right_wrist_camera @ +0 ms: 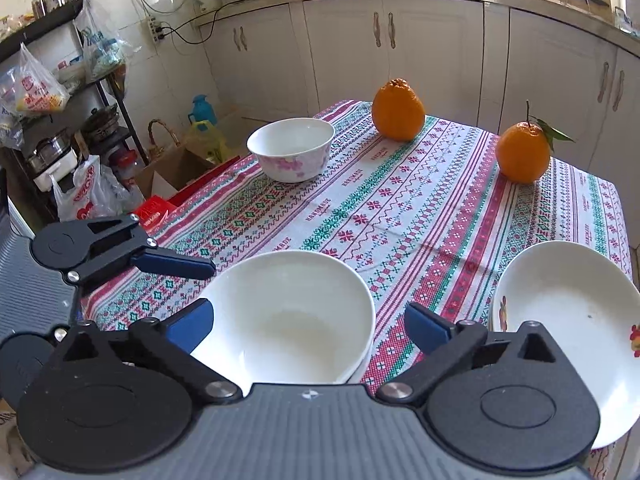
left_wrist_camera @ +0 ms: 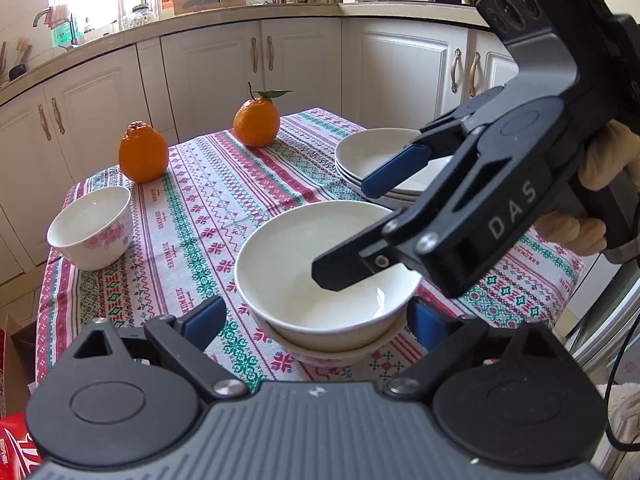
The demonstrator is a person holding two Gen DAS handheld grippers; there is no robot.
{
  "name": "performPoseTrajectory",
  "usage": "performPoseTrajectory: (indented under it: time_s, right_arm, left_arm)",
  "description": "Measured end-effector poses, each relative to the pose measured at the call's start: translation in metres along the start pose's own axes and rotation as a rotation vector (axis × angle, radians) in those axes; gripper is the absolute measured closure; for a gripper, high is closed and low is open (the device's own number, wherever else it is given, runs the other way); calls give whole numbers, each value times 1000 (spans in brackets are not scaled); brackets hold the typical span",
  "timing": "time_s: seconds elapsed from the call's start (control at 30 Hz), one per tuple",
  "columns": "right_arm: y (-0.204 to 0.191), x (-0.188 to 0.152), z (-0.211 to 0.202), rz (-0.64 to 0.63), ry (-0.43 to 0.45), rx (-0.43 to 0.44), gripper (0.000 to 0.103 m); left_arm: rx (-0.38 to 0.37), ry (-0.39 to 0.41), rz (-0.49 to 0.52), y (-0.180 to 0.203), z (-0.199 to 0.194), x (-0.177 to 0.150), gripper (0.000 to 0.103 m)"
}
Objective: Organize plates and bowls
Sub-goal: 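Set the held bowl into the pink-flowered bowl and open both grippers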
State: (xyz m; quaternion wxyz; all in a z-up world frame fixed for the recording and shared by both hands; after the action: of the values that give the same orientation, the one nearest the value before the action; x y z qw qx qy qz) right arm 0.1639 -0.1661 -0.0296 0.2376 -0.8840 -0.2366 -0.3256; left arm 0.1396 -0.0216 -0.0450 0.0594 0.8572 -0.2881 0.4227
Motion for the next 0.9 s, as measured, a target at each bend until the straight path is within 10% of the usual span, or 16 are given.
performPoseTrajectory:
  time_s: [0.9]
  right_arm:
    - [-12,3,-18,-16,72,-111,0]
  left_arm:
    - [110,65,-45,-54,-34,-20,6]
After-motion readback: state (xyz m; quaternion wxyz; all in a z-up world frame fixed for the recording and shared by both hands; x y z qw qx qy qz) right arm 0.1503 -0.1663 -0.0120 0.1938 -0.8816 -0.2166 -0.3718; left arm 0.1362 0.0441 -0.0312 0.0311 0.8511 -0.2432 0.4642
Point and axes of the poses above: each gripper's, at about its wrist camera, not at the fingertips, and z roughly the way its jaws point, y to its right, x to its top, the point moved 2 cm from there along z, roughly the way its jaws point, and after that the axes turned 9 degrees about x, right-handed, at the moved point
